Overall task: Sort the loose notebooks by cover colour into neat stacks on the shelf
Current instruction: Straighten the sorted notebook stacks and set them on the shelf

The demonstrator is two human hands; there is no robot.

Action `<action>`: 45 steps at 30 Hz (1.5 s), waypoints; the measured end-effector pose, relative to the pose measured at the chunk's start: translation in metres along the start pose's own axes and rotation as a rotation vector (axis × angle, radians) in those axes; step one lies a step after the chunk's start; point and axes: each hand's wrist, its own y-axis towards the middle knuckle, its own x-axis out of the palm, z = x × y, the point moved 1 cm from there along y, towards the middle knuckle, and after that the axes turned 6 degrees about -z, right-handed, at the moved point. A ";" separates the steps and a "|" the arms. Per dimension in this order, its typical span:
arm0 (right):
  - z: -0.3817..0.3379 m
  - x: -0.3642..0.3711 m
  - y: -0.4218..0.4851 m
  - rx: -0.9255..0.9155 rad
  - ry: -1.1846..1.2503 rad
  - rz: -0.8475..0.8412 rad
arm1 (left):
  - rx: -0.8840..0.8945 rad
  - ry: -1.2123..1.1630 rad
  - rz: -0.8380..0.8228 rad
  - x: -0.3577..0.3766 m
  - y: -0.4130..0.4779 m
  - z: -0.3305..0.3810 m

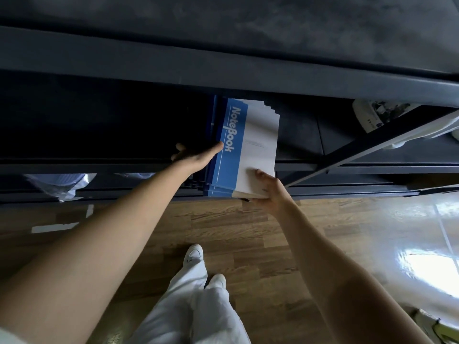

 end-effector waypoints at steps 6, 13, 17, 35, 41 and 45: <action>0.005 -0.033 -0.017 0.069 -0.196 -0.049 | -0.071 -0.217 -0.036 0.003 0.028 -0.005; -0.010 -0.042 -0.016 0.203 -0.158 -0.131 | -0.086 -0.225 0.163 0.011 -0.008 0.009; -0.005 -0.031 -0.012 0.190 -0.366 -0.117 | -0.073 -0.276 0.178 0.014 -0.006 0.007; -0.001 -0.032 -0.138 -0.054 -0.726 -0.324 | 0.078 -0.811 0.372 0.073 -0.167 -0.038; -0.021 -0.013 -0.216 -0.359 -0.983 -0.411 | 0.268 -1.163 0.618 0.081 -0.264 -0.025; -0.035 0.002 -0.254 -0.570 -0.978 -0.480 | 0.395 -1.225 0.698 0.067 -0.303 -0.013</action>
